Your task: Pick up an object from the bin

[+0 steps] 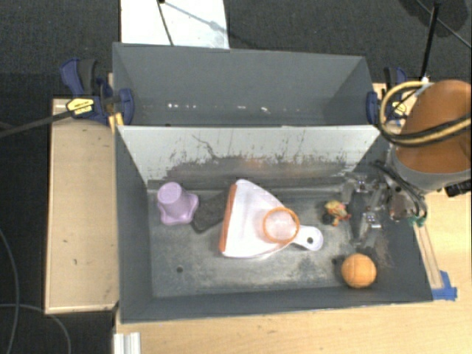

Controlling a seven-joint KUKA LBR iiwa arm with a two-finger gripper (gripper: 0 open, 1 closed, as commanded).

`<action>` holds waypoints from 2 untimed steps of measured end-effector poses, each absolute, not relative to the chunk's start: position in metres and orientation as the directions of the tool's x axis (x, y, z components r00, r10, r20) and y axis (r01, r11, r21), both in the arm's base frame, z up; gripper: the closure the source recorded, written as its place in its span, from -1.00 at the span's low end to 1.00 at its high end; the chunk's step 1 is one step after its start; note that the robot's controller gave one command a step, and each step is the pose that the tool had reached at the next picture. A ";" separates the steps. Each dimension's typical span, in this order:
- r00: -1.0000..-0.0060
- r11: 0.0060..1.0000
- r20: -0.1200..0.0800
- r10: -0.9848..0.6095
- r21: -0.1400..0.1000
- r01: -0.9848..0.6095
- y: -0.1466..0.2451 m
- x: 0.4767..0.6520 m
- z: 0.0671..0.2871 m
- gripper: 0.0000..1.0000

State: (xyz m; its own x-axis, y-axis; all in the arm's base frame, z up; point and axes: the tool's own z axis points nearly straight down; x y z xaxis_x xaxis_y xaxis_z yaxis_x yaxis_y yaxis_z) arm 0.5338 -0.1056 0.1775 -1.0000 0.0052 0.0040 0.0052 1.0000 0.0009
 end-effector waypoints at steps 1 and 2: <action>-1.000 1.000 -0.003 0.002 -0.001 0.002 -0.105 0.535 0.182 -1.00; -1.000 1.000 -0.010 -0.006 -0.002 -0.006 -0.120 0.540 0.130 -1.00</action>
Offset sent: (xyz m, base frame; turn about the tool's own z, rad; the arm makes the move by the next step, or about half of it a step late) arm 0.0060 -0.0272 -0.0992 -0.0196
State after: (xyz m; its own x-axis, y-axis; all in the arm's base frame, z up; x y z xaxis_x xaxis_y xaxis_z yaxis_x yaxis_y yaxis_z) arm 0.5401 -0.1201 0.1298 -0.9999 -0.0057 -0.0104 -0.0057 1.0000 -0.0019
